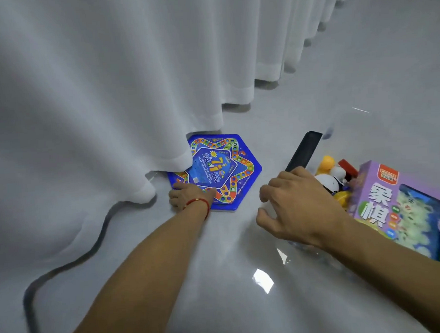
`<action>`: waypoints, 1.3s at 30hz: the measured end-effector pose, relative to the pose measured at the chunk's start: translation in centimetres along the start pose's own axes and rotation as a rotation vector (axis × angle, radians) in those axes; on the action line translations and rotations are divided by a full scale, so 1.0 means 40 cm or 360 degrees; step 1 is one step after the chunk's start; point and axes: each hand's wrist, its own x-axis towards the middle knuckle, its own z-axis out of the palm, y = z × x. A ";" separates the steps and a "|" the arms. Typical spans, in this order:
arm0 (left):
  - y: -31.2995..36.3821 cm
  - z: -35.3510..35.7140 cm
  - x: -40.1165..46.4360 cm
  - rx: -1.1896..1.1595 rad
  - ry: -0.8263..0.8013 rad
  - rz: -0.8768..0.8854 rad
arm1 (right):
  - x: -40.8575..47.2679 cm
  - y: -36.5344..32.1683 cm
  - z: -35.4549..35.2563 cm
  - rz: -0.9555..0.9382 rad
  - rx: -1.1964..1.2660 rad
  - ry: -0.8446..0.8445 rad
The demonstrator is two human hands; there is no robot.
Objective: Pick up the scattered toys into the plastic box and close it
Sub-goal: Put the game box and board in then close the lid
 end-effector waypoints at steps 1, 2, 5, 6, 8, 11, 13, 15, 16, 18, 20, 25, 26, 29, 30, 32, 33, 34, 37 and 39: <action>0.002 0.008 0.006 0.0038 0.0005 -0.0026 | 0.001 0.000 0.000 0.0006 0.0026 -0.0003; 0.000 0.015 0.015 0.0056 0.0018 -0.0051 | 0.002 0.001 0.001 0.0013 0.0053 -0.0006; -0.012 0.005 0.035 -0.0035 0.0020 -0.0169 | 0.004 0.001 0.003 0.0010 0.0097 0.0007; -0.019 -0.001 0.043 -0.0114 -0.0013 -0.0209 | 0.005 0.001 0.003 0.0005 0.0108 0.0016; -0.034 -0.011 0.046 -0.0335 -0.0101 -0.0257 | 0.004 -0.001 0.002 0.0002 0.0108 0.0025; -0.052 -0.014 0.031 -0.0598 -0.0127 -0.0279 | 0.002 -0.002 -0.004 0.0004 0.0100 0.0021; -0.058 -0.009 0.013 -0.0664 -0.0155 -0.0297 | 0.002 -0.001 -0.005 0.0000 0.0098 0.0019; -0.063 -0.006 -0.004 -0.0680 -0.0166 -0.0309 | 0.002 -0.001 -0.004 -0.0006 0.0093 0.0035; -0.065 -0.004 -0.009 -0.0678 -0.0165 -0.0313 | 0.001 -0.001 -0.004 -0.0010 0.0104 0.0045; -0.073 0.000 -0.025 -0.0677 -0.0142 -0.0319 | -0.002 0.000 -0.004 -0.0015 0.0125 0.0071; -0.083 0.002 -0.040 -0.0661 -0.0118 -0.0303 | -0.002 0.001 -0.005 -0.0031 0.0144 0.0102; -0.102 0.000 -0.059 -0.0675 -0.0099 -0.0284 | 0.004 0.004 0.010 -0.0016 0.0132 0.0120; -0.108 0.001 -0.059 -0.0682 -0.0115 -0.0273 | 0.004 0.005 0.012 -0.0005 0.0115 0.0136; -0.124 0.004 -0.072 -0.0706 -0.0176 -0.0283 | 0.004 0.003 0.011 0.0011 0.0079 0.0119; -0.130 0.005 -0.072 -0.0728 -0.0191 -0.0286 | 0.003 0.002 0.011 0.0008 0.0072 0.0119; -0.135 0.002 -0.074 -0.0838 -0.0235 -0.0261 | 0.002 0.004 0.009 -0.0002 0.0055 0.0108; -0.136 -0.001 -0.077 -0.0897 -0.0280 -0.0246 | 0.001 0.005 0.008 -0.0003 0.0045 0.0094; -0.138 -0.004 -0.081 -0.0945 -0.0331 -0.0225 | 0.002 0.006 0.009 -0.0006 0.0031 0.0085; -0.149 -0.020 -0.097 -0.1127 -0.0480 -0.0172 | 0.002 0.007 0.008 -0.0027 0.0002 0.0077; -0.150 -0.043 -0.119 -0.1282 -0.0590 -0.0126 | 0.003 0.008 0.009 -0.0037 -0.0010 0.0067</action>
